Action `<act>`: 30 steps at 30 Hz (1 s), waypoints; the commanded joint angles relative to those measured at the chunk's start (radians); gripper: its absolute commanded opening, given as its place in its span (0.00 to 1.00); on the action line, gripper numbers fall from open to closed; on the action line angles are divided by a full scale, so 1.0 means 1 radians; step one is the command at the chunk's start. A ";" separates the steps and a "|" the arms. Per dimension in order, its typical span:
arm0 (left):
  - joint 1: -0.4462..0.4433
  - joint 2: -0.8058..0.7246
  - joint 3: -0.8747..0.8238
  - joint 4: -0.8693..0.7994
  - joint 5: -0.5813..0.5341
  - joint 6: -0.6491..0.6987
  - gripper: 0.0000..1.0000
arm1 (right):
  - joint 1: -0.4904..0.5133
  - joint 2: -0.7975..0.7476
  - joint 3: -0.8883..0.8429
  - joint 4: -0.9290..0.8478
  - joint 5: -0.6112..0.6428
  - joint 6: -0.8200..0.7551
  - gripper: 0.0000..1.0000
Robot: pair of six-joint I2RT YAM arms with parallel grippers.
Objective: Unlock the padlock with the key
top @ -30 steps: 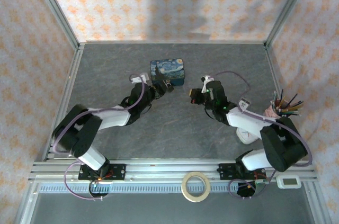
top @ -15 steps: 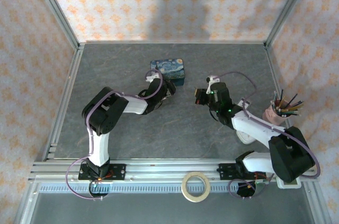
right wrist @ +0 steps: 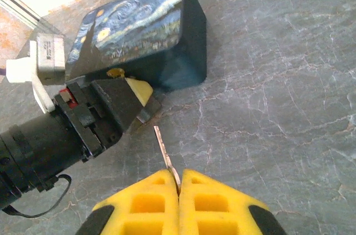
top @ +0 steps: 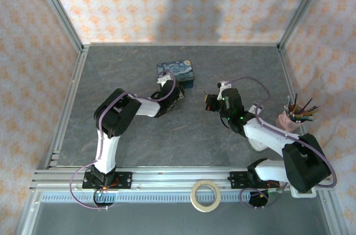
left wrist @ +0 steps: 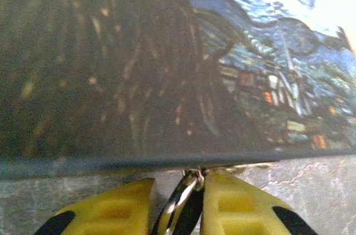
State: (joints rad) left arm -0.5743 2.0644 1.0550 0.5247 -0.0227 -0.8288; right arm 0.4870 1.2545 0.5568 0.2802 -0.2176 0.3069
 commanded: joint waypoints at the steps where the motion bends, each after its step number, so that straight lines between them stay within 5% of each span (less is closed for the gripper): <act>1: 0.007 0.008 -0.024 -0.017 0.016 -0.006 0.10 | -0.002 -0.015 -0.021 0.051 -0.014 0.027 0.00; 6: 0.015 -0.042 -0.056 0.003 0.064 -0.010 0.00 | -0.002 0.010 -0.039 0.096 -0.051 0.059 0.00; 19: 0.088 -0.231 -0.279 0.356 0.401 -0.275 0.00 | -0.002 0.189 -0.078 0.367 -0.332 0.208 0.00; 30: 0.100 -0.256 -0.407 0.621 0.487 -0.480 0.00 | -0.001 0.369 -0.101 0.705 -0.501 0.411 0.00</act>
State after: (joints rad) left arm -0.4816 1.8301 0.6579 0.9890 0.4145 -1.2350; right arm 0.4873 1.6032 0.4606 0.8272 -0.6594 0.6456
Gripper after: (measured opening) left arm 0.085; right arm 0.041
